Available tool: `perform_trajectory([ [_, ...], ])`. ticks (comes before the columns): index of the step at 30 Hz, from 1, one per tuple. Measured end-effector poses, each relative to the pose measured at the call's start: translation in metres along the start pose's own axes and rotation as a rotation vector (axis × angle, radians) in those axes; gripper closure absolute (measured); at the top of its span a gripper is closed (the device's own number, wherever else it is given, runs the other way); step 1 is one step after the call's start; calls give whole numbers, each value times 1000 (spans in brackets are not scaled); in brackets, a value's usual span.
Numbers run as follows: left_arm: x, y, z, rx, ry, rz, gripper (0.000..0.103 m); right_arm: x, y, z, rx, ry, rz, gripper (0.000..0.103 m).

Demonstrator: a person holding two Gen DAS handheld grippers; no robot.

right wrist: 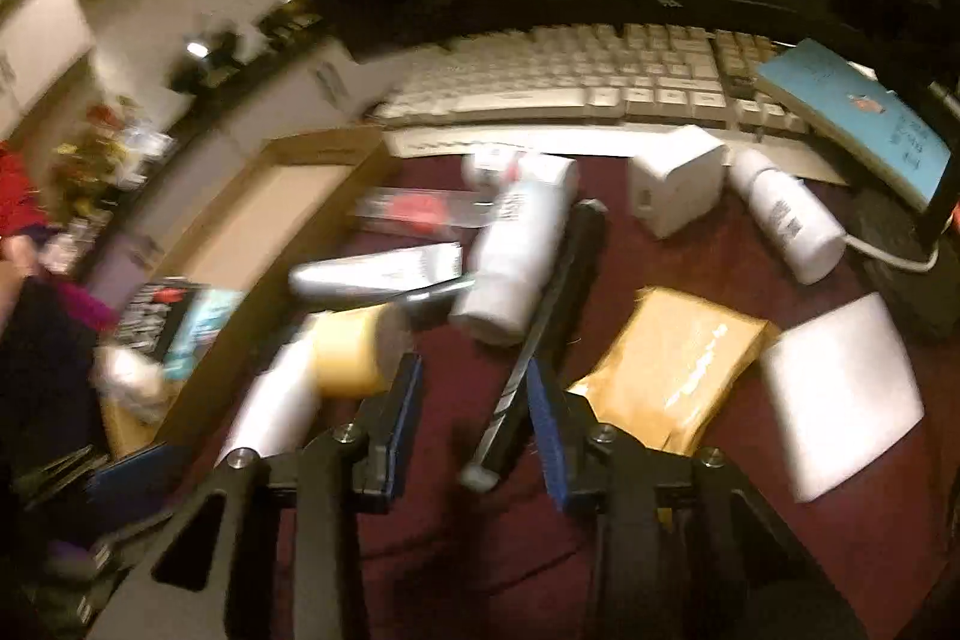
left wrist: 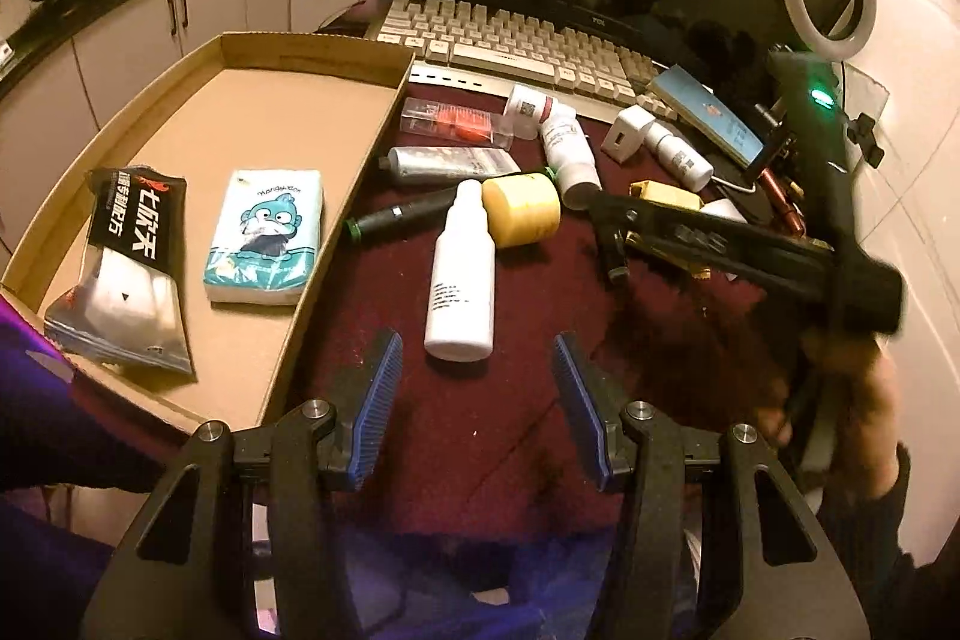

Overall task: Organize objects
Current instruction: 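Grasp the white spray bottle with the left gripper while the right grasps a black pen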

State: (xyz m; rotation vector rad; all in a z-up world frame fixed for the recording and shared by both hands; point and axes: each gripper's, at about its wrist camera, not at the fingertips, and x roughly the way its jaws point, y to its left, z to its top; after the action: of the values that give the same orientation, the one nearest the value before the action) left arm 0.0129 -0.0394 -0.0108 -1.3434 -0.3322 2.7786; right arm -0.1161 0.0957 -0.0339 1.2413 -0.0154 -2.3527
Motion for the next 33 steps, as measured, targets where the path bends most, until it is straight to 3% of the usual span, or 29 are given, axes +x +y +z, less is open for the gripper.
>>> perform_trajectory([
  [3, 1, -3, 1, 12, 0, 16, 51, 14, -3, 6, -3, 45, -47, 69],
  [7, 5, -4, 5, 11, 12, 9, 51, 22, 1, 6, -66, 51, -144, 86],
  [19, 43, -14, 23, 54, 64, 79, 51, -31, -11, -55, -27, 40, -26, 90],
  [25, 62, -12, 31, 59, 70, 89, 51, -40, -9, -66, -27, 34, -3, 89],
  [27, 70, -10, 32, 63, 78, 91, 61, -40, -11, -62, -13, 23, 15, 88],
  [28, 73, -6, 31, 48, 94, 94, 72, -40, -11, -59, -7, 19, 15, 88],
  [33, 64, -3, 22, 35, 89, 63, 74, -33, -11, -58, -3, 25, 22, 88],
])
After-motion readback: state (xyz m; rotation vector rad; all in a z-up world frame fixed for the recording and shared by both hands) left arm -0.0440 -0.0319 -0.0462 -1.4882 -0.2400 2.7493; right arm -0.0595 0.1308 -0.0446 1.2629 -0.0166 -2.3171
